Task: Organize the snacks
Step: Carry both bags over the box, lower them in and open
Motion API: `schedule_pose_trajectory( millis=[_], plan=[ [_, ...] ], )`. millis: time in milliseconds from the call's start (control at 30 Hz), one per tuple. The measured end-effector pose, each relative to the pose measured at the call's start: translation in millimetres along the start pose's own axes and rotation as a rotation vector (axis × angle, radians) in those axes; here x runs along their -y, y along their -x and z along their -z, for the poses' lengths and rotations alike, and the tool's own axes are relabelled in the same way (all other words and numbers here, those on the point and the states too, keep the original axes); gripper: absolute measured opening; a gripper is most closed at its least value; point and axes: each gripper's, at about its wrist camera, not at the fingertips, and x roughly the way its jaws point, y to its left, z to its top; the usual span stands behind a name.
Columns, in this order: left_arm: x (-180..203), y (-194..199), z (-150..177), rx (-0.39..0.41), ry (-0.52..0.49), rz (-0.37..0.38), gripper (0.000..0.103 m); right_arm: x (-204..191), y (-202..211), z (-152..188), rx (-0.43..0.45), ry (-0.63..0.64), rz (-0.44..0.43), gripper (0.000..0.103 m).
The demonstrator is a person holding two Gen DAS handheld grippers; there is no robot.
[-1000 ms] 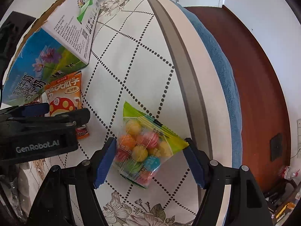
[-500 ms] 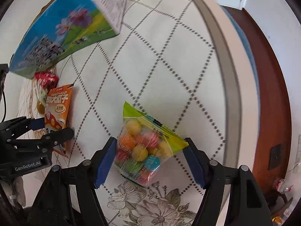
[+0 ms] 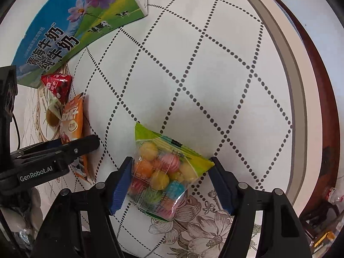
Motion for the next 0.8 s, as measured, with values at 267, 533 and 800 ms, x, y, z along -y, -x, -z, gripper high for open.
schedule_pose_trajectory(
  millis=[267,533,800],
  plan=[
    [6.8,50.5,5.7,0.078,-0.075,-0.003,0.052,-11.0,28.6,1.2,0.064,0.009,-0.029,0.07],
    [-7.1,156.8,-17.1,0.247,-0.08,0.089,0.052,-22.3,128.9,-23.6,0.205,0.073,-0.149,0.07],
    [-29.1,231.2,-94.0,0.369,-0.081,-0.007,0.053,-103.6,204.5,-108.4,0.383,0.224,-0.18,0.07]
  ],
)
